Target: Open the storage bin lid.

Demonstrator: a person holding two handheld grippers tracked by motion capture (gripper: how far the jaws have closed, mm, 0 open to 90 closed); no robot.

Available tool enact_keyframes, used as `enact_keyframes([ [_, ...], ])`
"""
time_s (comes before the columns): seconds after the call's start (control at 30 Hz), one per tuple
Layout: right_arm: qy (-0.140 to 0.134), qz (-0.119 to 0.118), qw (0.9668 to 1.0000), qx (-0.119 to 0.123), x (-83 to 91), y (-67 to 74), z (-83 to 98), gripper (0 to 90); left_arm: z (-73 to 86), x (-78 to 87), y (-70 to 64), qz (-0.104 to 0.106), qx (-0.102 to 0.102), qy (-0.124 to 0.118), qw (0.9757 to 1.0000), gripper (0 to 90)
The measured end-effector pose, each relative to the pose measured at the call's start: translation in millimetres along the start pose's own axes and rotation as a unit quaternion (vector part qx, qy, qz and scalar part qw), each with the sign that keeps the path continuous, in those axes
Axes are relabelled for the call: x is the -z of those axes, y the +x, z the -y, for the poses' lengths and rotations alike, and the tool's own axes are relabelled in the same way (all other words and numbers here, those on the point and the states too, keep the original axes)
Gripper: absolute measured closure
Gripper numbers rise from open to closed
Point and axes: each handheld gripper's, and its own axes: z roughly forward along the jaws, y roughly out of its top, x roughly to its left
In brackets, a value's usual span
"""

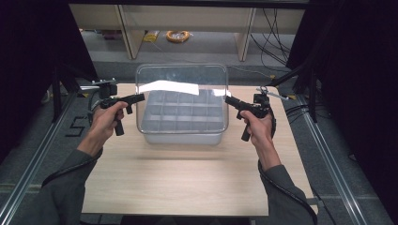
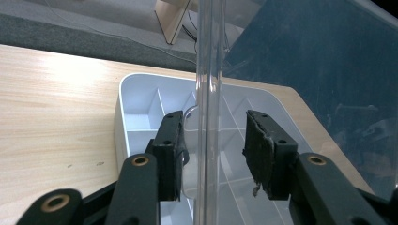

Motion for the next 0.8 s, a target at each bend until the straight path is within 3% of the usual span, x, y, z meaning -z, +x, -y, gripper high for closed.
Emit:
enact_keyframes([
  [0.03, -0.001, 0.002, 0.9999, 0.011, 1.1, 0.8, 1.3, 76.1, 3.2, 1.4, -1.1, -0.003, -0.002, 0.002, 1.0, 57.7],
  [0.07, 0.003, 0.007, 1.0, 0.005, 2.7, 3.8, 3.3, 76.0, 7.0, 3.0, -1.6, -0.005, -0.003, 0.005, 1.0, 57.4],
  [0.13, 0.001, 0.006, 0.9999, 0.014, 5.9, 4.7, 6.7, 76.2, 11.3, 5.6, -1.1, -0.001, 0.0, 0.003, 1.0, 57.3],
  [0.23, 0.001, 0.004, 1.0, 0.006, 12.6, 10.0, 12.6, 76.4, 18.7, 12.6, -3.3, 0.004, -0.005, 0.003, 1.0, 57.3],
  [0.27, -0.001, 0.003, 0.9997, 0.025, 16.1, 9.9, 15.3, 76.3, 20.3, 14.3, -3.9, 0.004, -0.007, 0.004, 1.0, 57.3],
  [0.43, 0.002, 0.0, 0.9999, 0.014, 27.3, 15.3, 27.7, 76.8, 31.5, 22.3, -6.1, 0.008, -0.012, 0.009, 0.9998, 57.2],
  [0.47, 0.001, 0.0, 0.9997, 0.024, 29.4, 14.3, 30.6, 77.0, 34.2, 23.7, -6.2, 0.009, -0.012, 0.01, 0.9998, 57.2],
  [0.53, 0.004, -0.005, 1.0, 0.004, 35.1, 17.8, 36.9, 77.2, 39.8, 26.3, -6.1, 0.014, -0.013, 0.013, 0.9997, 57.2],
  [0.67, 0.002, -0.009, 0.9998, 0.016, 42.5, 18.4, 47.5, 77.6, 49.4, 31.0, -5.8, 0.017, -0.011, 0.011, 0.9997, 57.2],
  [0.73, 0.005, -0.011, 0.9999, 0.006, 45.1, 20.4, 51.6, 77.7, 52.4, 33.4, -5.3, 0.018, -0.012, 0.014, 0.9997, 57.2],
  [0.8, 0.006, -0.014, 0.9998, 0.011, 47.0, 21.2, 55.0, 77.8, 54.9, 35.4, -5.2, 0.018, -0.01, 0.012, 0.9997, 57.2],
])
